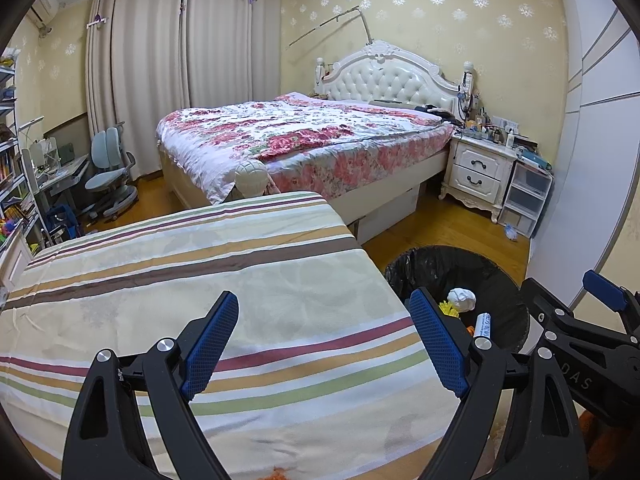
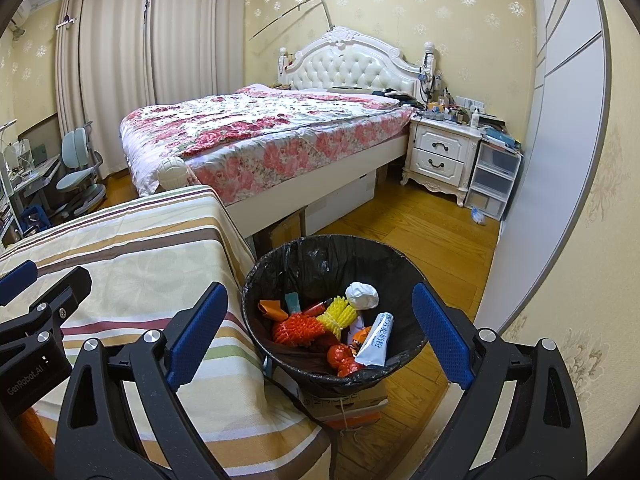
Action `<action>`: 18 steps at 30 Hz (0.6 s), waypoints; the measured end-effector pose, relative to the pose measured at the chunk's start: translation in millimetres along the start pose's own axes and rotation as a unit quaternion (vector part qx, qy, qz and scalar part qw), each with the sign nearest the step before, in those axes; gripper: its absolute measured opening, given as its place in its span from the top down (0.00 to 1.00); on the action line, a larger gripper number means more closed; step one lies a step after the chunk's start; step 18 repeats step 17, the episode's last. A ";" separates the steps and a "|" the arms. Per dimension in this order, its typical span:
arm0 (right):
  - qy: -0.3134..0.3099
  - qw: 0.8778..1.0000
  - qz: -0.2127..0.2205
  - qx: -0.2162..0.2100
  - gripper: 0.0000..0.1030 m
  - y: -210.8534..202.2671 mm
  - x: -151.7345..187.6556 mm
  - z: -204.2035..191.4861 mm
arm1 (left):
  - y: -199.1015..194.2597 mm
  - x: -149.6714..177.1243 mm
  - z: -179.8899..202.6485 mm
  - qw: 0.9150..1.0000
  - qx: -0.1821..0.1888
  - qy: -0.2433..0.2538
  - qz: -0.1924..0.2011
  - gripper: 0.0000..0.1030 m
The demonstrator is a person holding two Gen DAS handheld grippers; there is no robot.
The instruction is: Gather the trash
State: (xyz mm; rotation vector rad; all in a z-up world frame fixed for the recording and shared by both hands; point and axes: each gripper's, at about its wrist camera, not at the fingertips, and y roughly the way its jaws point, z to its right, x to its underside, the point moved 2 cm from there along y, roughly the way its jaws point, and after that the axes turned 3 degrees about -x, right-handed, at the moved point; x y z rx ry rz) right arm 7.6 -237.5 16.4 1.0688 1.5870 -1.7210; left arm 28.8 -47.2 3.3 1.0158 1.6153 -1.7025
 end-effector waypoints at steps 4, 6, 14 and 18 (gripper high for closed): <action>0.000 1.000 0.000 0.000 0.11 0.1 -0.1 -0.2 | -2.4 -1.1 0.7 1.000 0.010 -0.005 0.002 0.18; 0.000 1.000 0.000 0.000 0.11 0.0 -0.2 -0.4 | -2.1 -1.1 -1.0 1.000 0.008 -0.003 0.006 0.18; -0.005 1.000 -0.002 -0.007 0.11 4.6 4.7 -6.2 | 4.6 1.5 -15.2 1.000 -0.013 -0.003 -0.001 0.18; -0.014 1.000 -0.008 -0.015 0.11 9.6 8.4 -15.4 | 10.0 4.1 -28.3 1.000 -0.027 -0.006 -0.009 0.18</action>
